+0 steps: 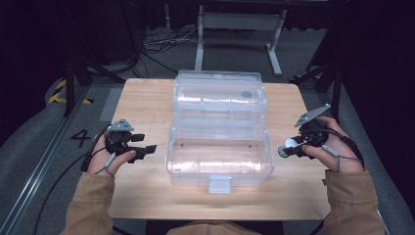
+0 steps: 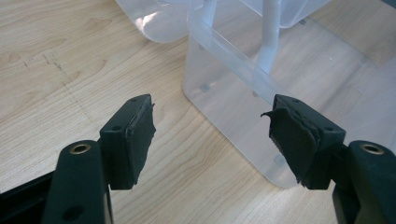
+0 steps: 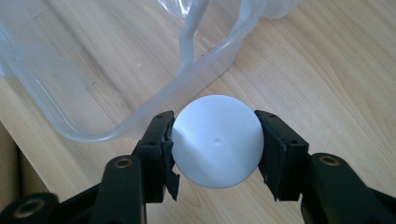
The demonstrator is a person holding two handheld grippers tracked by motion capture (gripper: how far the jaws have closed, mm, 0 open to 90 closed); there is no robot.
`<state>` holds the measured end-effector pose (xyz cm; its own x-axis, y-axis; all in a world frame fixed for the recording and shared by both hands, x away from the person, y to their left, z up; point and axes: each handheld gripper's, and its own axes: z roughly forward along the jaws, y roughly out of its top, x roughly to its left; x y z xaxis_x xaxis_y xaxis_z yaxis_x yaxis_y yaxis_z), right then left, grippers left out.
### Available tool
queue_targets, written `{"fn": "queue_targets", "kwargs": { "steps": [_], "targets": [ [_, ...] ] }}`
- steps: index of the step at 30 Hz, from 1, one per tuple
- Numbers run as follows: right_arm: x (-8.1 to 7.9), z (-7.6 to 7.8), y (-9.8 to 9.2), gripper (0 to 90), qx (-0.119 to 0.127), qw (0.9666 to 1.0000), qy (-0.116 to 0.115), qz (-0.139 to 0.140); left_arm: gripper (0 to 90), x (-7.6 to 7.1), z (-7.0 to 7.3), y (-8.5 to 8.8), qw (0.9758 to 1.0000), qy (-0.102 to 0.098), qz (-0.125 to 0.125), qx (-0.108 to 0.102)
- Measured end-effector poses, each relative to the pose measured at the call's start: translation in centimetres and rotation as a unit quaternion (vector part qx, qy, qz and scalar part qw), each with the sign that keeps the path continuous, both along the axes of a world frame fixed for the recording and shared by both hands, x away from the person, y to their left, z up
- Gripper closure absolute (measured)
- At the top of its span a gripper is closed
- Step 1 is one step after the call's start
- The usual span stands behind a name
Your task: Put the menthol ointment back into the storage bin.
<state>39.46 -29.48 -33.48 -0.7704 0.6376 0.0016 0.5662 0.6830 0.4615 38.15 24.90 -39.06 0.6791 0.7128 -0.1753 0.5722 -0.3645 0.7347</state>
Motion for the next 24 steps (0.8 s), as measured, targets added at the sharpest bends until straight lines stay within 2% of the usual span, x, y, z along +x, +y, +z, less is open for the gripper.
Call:
{"fn": "queue_targets", "kwargs": {
  "steps": [4,15,23,24],
  "targets": [
    [-0.1,0.5,0.5,50.7,-0.005,0.9999,-0.003,0.009,31.4,0.0,0.0,-0.1,1.0,0.002,-0.001,0.0],
    [-0.5,2.4,2.5,50.7,-0.006,0.9981,-0.003,0.061,31.4,0.0,-0.1,-0.1,1.0,0.003,-0.003,0.0],
    [-0.6,3.6,4.4,50.7,-0.006,0.9936,-0.004,0.113,31.4,0.0,-0.1,-0.1,1.0,0.004,-0.003,-0.001],
    [-0.6,3.6,4.4,50.7,-0.006,0.9936,-0.004,0.113,31.4,0.0,-0.1,-0.1,1.0,0.004,-0.003,-0.001]
  ]
}}
